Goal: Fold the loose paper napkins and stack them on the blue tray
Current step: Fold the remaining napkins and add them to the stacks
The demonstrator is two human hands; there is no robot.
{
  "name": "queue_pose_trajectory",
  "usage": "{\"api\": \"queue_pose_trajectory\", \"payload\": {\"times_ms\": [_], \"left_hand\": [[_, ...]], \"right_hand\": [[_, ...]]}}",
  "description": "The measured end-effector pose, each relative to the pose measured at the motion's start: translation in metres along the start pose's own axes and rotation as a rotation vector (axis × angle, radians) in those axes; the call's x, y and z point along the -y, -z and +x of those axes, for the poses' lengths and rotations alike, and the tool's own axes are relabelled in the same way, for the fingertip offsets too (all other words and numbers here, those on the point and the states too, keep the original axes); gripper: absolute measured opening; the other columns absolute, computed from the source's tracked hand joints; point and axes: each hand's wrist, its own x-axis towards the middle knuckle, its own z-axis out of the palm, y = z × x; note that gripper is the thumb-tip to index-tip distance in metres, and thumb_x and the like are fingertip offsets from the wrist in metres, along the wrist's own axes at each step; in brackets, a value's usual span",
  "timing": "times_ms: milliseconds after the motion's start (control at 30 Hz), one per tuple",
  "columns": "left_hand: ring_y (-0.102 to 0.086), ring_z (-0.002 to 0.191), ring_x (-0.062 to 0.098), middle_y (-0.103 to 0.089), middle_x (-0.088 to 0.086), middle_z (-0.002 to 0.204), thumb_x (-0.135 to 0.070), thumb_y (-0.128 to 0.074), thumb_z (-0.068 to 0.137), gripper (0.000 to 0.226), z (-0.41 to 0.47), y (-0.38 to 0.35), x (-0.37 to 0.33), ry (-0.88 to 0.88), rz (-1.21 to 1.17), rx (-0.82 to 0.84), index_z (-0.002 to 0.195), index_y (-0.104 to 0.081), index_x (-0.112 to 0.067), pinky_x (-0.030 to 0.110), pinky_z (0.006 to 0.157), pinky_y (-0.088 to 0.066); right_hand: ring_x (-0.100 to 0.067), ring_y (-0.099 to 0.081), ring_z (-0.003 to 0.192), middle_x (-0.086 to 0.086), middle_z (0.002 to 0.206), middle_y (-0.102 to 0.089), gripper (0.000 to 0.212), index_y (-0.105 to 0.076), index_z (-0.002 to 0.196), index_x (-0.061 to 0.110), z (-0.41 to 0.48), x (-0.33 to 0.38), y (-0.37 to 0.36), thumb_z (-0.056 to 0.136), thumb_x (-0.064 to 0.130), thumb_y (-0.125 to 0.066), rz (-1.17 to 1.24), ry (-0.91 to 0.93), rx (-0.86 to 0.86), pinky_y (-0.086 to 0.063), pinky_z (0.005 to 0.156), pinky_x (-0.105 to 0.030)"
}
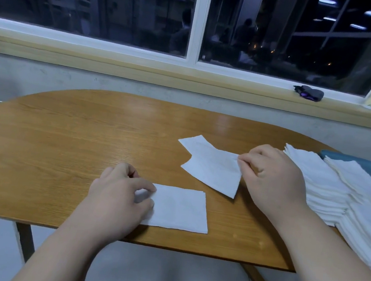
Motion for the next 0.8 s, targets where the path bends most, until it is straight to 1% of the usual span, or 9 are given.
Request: {"api": "queue_pose_trajectory", "payload": {"times_ms": [100, 200, 333, 433, 500, 567, 633, 733, 800], "left_hand": [[-0.028, 0.106, 0.006, -0.037, -0.019, 0.107, -0.046, -0.057, 0.091, 0.022, 0.000, 0.002, -0.002, -0.004, 0.030, -0.009, 0.112, -0.063, -0.048, 0.026, 0.089, -0.025], [-0.029, 0.105, 0.006, -0.038, -0.017, 0.108, -0.047, -0.058, 0.090, 0.024, -0.001, 0.004, -0.003, -0.024, 0.052, -0.009, 0.113, -0.063, -0.048, 0.027, 0.090, -0.026], [-0.030, 0.105, 0.005, -0.039, -0.020, 0.106, -0.047, -0.061, 0.088, 0.021, -0.002, 0.001, -0.003, -0.045, 0.057, 0.012, 0.108, -0.066, -0.049, 0.028, 0.091, -0.028], [-0.029, 0.106, 0.001, -0.040, -0.026, 0.107, -0.050, -0.059, 0.089, 0.022, -0.002, 0.001, -0.005, -0.059, -0.019, -0.027, 0.111, -0.065, -0.048, 0.027, 0.093, -0.027], [-0.031, 0.112, -0.002, -0.041, -0.030, 0.112, -0.053, -0.054, 0.089, 0.029, -0.002, 0.002, -0.004, -0.061, -0.126, -0.021, 0.117, -0.062, -0.050, 0.031, 0.102, -0.031], [-0.034, 0.122, -0.003, -0.042, -0.033, 0.120, -0.062, -0.049, 0.087, 0.043, -0.004, 0.006, -0.007, -0.078, -0.265, -0.006, 0.128, -0.053, -0.053, 0.035, 0.109, -0.034], [-0.036, 0.129, -0.007, -0.043, -0.035, 0.130, -0.067, -0.048, 0.082, 0.057, -0.006, 0.010, -0.011, -0.075, -0.429, -0.024, 0.138, -0.041, -0.056, 0.029, 0.107, -0.035], [-0.047, 0.119, -0.017, -0.053, -0.030, 0.132, -0.065, -0.056, 0.081, 0.063, -0.008, 0.016, -0.015, -0.009, -0.725, -0.022, 0.140, -0.032, -0.064, 0.017, 0.096, -0.037], [-0.062, 0.108, -0.007, -0.067, -0.022, 0.118, -0.054, -0.067, 0.086, 0.062, -0.010, 0.019, -0.019, 0.009, -0.929, 0.039, 0.139, -0.035, -0.062, 0.029, 0.098, -0.046]], "right_hand": [[-0.011, -0.060, 0.084, 0.015, 0.092, -0.068, 0.016, -0.078, 0.087, 0.027, -0.007, -0.006, 0.007, 0.093, 0.022, -0.064, -0.011, -0.078, 0.071, -0.048, 0.065, -0.027], [-0.003, -0.056, 0.083, 0.019, 0.096, -0.066, 0.017, -0.073, 0.094, 0.031, -0.013, -0.006, 0.011, 0.097, 0.028, -0.056, 0.033, -0.187, 0.178, -0.040, 0.065, -0.017], [0.000, -0.059, 0.080, 0.016, 0.085, -0.067, 0.010, -0.063, 0.094, 0.034, -0.012, 0.009, 0.020, 0.099, 0.034, -0.054, 0.306, -0.372, 0.150, -0.050, 0.068, -0.028], [0.012, -0.059, 0.088, 0.026, 0.097, -0.068, 0.010, -0.059, 0.091, 0.035, -0.004, 0.028, 0.029, 0.099, 0.031, -0.055, 0.478, -0.366, 0.161, -0.048, 0.070, -0.018], [0.013, -0.061, 0.090, 0.028, 0.100, -0.069, 0.014, -0.059, 0.088, 0.034, 0.003, 0.041, 0.038, 0.098, 0.025, -0.057, 0.618, -0.327, 0.154, -0.046, 0.069, -0.010], [0.009, -0.065, 0.092, 0.026, 0.100, -0.071, 0.016, -0.061, 0.087, 0.029, 0.009, 0.053, 0.046, 0.097, 0.018, -0.060, 0.741, -0.275, 0.161, -0.049, 0.074, -0.011], [0.003, -0.067, 0.094, 0.020, 0.099, -0.074, 0.013, -0.063, 0.088, 0.020, 0.014, 0.064, 0.055, 0.096, 0.011, -0.061, 0.856, -0.221, 0.202, -0.051, 0.075, -0.013], [-0.009, -0.070, 0.093, 0.008, 0.098, -0.076, 0.009, -0.062, 0.090, 0.009, 0.018, 0.074, 0.064, 0.095, 0.003, -0.059, 1.092, -0.195, 0.248, -0.055, 0.073, -0.020], [-0.012, -0.071, 0.091, 0.005, 0.098, -0.077, 0.008, -0.062, 0.090, 0.008, 0.019, 0.077, 0.064, 0.095, 0.003, -0.059, 1.136, -0.218, 0.260, -0.056, 0.070, -0.021]]}}
